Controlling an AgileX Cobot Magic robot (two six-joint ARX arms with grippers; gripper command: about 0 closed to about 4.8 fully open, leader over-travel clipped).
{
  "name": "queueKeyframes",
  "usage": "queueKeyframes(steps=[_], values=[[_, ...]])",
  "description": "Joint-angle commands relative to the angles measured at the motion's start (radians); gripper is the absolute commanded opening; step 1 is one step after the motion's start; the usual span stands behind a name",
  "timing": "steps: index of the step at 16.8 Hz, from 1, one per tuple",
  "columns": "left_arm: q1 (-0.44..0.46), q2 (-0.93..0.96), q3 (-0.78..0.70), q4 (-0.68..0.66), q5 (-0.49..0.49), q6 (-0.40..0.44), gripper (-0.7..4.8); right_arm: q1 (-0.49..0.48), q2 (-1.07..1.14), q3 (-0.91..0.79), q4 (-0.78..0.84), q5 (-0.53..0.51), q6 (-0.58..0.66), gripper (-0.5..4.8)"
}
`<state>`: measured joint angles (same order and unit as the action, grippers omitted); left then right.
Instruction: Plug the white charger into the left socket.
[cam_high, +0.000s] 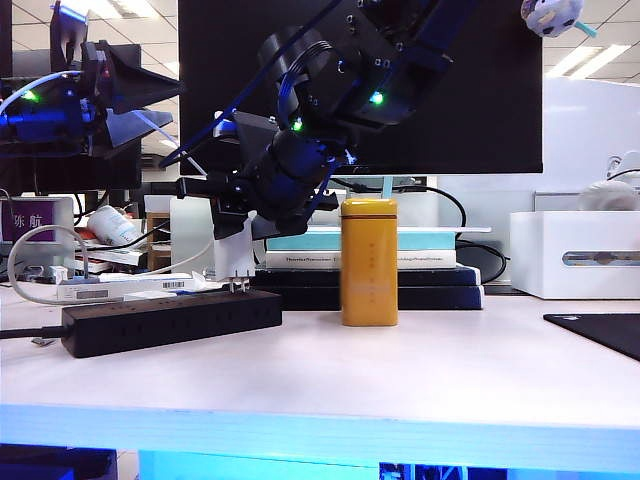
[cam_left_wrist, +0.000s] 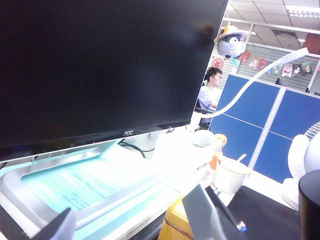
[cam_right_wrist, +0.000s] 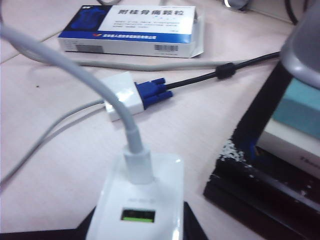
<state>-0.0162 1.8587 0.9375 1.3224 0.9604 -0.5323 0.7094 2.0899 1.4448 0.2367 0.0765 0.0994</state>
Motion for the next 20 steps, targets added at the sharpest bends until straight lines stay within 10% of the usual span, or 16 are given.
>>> queueKeyframes(steps=[1,20], values=[[0.001,-0.008,0.003,0.018,0.006,-0.003,3.58,-0.005,0.0,0.004,-0.023,0.042,-0.021,1.07],[0.0,-0.008,0.003,0.018,0.006,-0.005,3.58,-0.019,0.008,0.002,-0.187,0.01,-0.065,1.07]])
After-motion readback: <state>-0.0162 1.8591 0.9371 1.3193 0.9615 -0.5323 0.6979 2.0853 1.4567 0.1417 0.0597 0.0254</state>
